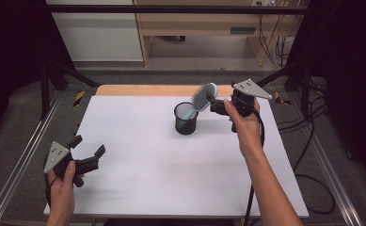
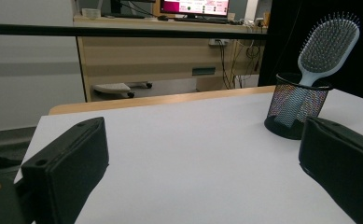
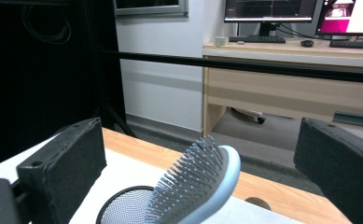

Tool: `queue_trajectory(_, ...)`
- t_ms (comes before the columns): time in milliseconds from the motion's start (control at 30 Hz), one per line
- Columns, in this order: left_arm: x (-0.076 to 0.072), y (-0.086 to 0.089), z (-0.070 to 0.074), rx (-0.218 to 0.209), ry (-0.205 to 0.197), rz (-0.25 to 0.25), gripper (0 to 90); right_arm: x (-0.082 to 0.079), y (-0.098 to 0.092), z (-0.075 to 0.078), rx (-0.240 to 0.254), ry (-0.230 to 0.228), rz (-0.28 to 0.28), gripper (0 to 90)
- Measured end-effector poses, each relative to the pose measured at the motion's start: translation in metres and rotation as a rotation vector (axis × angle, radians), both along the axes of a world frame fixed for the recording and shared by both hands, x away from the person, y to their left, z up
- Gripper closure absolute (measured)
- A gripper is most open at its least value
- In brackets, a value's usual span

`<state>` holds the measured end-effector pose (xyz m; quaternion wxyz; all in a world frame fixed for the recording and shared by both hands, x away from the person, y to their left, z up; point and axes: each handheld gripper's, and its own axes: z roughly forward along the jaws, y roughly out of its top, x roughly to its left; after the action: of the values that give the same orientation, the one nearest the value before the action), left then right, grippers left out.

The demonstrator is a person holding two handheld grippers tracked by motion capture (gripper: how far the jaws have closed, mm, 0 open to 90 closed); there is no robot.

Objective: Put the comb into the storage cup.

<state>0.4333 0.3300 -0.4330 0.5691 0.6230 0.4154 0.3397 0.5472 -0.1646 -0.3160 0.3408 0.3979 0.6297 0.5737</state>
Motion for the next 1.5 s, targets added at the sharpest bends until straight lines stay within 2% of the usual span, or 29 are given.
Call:
queue_trajectory(167,-0.003,-0.001,-0.001,-0.002,0.006,0.0,1.6,-0.002,-0.004,0.0,0.002,0.008,-0.007,3.4)
queue_trajectory(400,-0.005,0.0,0.0,-0.003,0.004,-0.003,1.5,-0.006,-0.008,-0.003,-0.037,0.004,-0.011,3.8)
queue_trajectory(800,-0.006,0.001,0.001,-0.006,0.001,-0.005,1.6,-0.014,-0.024,-0.006,-0.025,-0.026,-0.03,4.3)
queue_trajectory(1067,-0.014,0.006,0.001,0.004,0.0,-0.011,1.5,-0.024,-0.036,-0.006,-0.013,-0.053,-0.027,3.9)
queue_trajectory(1233,-0.013,0.008,-0.001,-0.013,0.008,-0.005,1.6,-0.031,-0.043,-0.006,-0.015,-0.04,-0.016,2.7)
queue_trajectory(1500,-0.012,0.009,-0.003,-0.007,0.011,-0.005,1.6,-0.041,-0.055,-0.007,-0.02,-0.038,-0.019,2.8)
